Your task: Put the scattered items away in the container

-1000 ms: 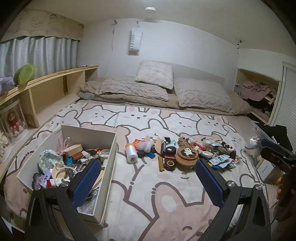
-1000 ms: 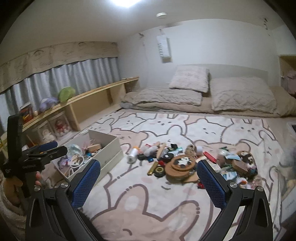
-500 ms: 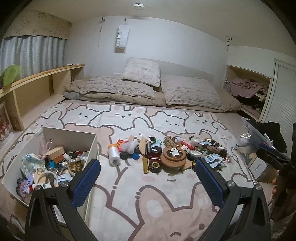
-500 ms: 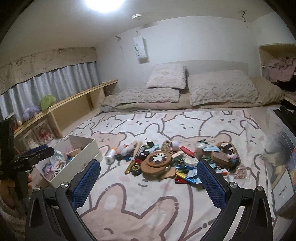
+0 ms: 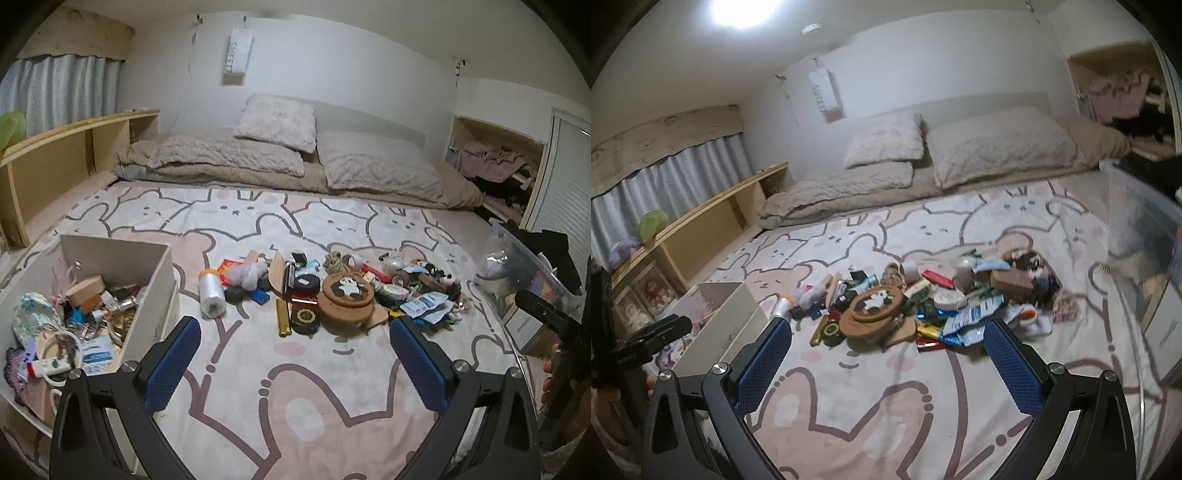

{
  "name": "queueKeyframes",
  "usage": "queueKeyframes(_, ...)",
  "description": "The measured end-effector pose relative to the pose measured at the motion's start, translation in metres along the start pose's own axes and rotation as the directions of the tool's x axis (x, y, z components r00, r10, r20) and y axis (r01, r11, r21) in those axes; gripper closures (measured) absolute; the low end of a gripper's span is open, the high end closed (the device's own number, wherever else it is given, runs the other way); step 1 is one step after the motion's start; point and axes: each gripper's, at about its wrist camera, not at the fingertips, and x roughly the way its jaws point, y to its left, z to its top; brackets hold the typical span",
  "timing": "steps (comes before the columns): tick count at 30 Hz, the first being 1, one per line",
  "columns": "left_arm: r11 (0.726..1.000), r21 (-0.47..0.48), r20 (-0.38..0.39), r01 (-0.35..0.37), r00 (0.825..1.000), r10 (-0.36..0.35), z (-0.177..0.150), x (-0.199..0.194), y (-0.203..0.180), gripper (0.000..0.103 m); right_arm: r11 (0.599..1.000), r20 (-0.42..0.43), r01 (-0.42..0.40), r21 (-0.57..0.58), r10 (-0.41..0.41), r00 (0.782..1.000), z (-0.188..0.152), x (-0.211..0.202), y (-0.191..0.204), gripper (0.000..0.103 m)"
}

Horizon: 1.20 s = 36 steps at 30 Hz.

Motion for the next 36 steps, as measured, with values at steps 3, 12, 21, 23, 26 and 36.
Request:
queueKeyframes(3,1.000,-0.004,-0.021,-0.004,1.000,0.004,-0.005,0.015,0.001,0.000,1.000,-0.024,0.016,0.017,-0.016,1.000,-0.007,0.013,-0.006,0.000)
queueKeyframes(12,1.000,-0.011,-0.087,0.013,0.996,-0.014,-0.023,0.062,0.005,0.000,0.995,-0.104,0.068,0.069,-0.061,0.993,-0.028,0.052,-0.030,0.000)
queueKeyframes(21,1.000,0.001,-0.159,0.013,0.987,-0.012,-0.037,0.114,0.003,0.000,0.991,-0.160,0.100,0.089,-0.085,0.983,-0.041,0.089,-0.046,0.000)
queueKeyframes(23,1.000,-0.001,-0.171,0.016,0.985,-0.016,-0.040,0.124,0.004,0.000,0.990,-0.172,0.103,0.093,-0.086,0.981,-0.044,0.098,-0.049,0.000)
queueKeyframes(26,1.000,-0.006,-0.185,0.015,0.983,-0.016,-0.042,0.138,0.007,0.000,0.989,-0.175,0.122,0.085,-0.106,0.979,-0.047,0.109,-0.056,0.000)
queueKeyframes(36,0.995,-0.082,-0.274,0.049,0.959,-0.069,-0.052,0.184,0.021,0.000,0.971,-0.222,0.211,0.111,-0.182,0.958,-0.054,0.133,-0.086,0.000)
